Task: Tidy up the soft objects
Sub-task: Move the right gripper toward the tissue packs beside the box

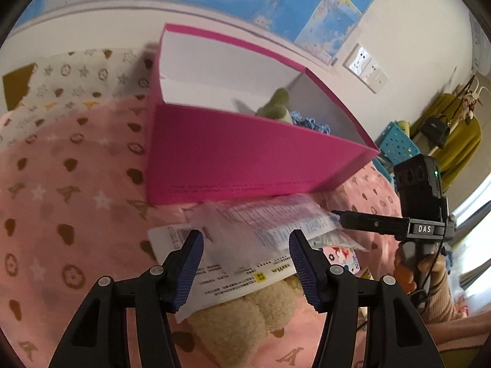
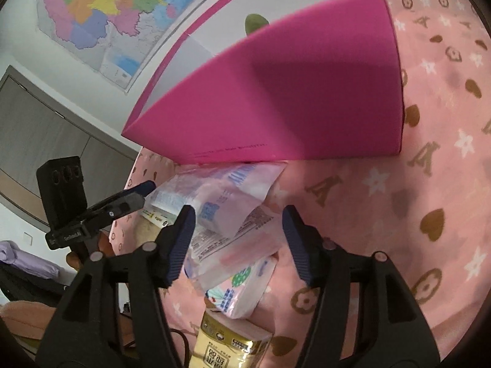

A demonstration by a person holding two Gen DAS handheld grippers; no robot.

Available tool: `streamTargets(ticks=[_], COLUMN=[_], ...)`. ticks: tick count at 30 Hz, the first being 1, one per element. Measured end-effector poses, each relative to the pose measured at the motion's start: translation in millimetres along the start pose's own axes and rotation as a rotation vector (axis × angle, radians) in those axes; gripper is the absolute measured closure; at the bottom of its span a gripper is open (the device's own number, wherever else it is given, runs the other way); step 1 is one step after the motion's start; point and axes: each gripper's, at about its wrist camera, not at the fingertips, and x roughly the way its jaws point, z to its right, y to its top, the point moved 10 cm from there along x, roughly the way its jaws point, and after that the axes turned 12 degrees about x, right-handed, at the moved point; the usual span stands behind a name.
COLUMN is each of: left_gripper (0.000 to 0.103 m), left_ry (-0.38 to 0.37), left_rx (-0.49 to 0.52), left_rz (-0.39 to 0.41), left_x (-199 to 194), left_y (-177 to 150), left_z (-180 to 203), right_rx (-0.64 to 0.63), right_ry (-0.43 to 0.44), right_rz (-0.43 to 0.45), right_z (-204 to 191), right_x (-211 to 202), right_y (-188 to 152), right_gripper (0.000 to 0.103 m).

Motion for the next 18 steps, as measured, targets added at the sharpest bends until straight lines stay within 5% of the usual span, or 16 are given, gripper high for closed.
streamTargets(ticks=[9, 18], left_gripper=[0.044, 0.050], left_ry=[-0.070, -0.068], left_rx=[-0.028, -0.033], left_rz=[-0.010, 0.007], left_x=[8, 6], left_y=[0, 1], left_z=[3, 9], right_rx=[-0.011, -0.088], right_ry=[0.048, -0.012], right_rz=[-0.004, 0.039], right_z=[-7, -12], right_x=[7, 3], right_y=[2, 1], right_gripper=[0.043, 0.067])
